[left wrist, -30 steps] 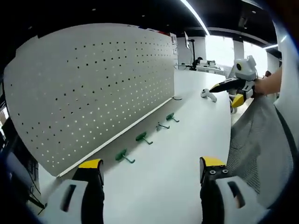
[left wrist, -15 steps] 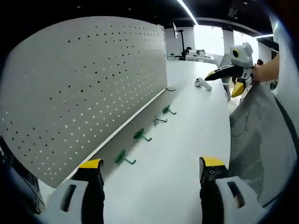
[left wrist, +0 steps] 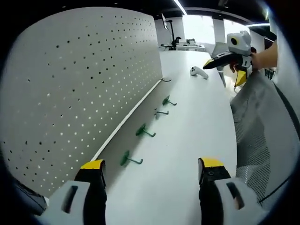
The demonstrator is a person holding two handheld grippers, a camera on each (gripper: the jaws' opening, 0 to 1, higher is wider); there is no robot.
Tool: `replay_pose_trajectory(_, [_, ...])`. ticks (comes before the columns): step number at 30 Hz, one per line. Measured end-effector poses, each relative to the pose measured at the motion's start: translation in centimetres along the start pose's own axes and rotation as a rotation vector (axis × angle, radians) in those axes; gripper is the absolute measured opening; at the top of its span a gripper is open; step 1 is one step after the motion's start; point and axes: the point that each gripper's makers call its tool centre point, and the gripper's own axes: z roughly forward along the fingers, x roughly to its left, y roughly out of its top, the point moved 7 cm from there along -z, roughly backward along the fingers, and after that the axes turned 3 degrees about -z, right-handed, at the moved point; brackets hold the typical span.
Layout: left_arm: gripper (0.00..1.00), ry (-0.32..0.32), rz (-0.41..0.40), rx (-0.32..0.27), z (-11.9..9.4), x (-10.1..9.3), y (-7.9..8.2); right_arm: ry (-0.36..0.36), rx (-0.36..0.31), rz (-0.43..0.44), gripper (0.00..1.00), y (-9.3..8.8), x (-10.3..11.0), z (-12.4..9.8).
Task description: Insert the hook assembly into the mounting plate slot until the hook locks in place.
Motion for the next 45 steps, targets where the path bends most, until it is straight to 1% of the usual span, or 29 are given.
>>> replay_pose_trajectory(7, [0.83,-0.037,0.025,0.03,1.0,0.8,0.3,0.009,0.01,-0.016,0.78,0.0,0.2,0.1])
replay_pose_trajectory(13, [0.82,-0.074,0.056,0.068,2.1,1.5,0.1,0.008,0.013,-0.014,0.78,-0.1,0.1,0.0])
replay_pose_trajectory(23, [0.82,-0.109,0.104,0.13,3.8,3.0,-0.3,-0.002,0.017,-0.009,0.78,-0.1,-0.2,-0.3])
replay_pose_trajectory(26, [0.81,-0.126,0.137,0.156,4.2,3.3,-0.3,-0.004,0.017,-0.005,0.78,-0.2,-0.2,-0.4])
replay_pose_trajectory(32, [0.81,-0.173,0.164,0.189,5.2,3.8,-0.2,-0.004,0.018,0.002,0.78,-0.3,-0.1,-0.3])
replay_pose_trajectory(34, [0.82,-0.185,0.188,0.206,5.5,4.1,-0.2,-0.003,0.017,0.005,0.78,-0.3,-0.1,-0.3])
replay_pose_trajectory(37, [0.81,-0.208,0.199,0.216,6.0,4.3,0.1,-0.002,0.018,0.008,0.77,-0.4,0.0,-0.3])
replay_pose_trajectory(42, [0.81,-0.245,0.228,0.25,6.8,4.4,-0.1,0.0,0.02,0.012,0.77,-0.6,0.1,-0.3])
replay_pose_trajectory(45, [0.81,-0.264,0.23,0.272,7.3,4.6,-0.3,-0.001,0.021,0.013,0.77,-0.6,0.1,-0.3])
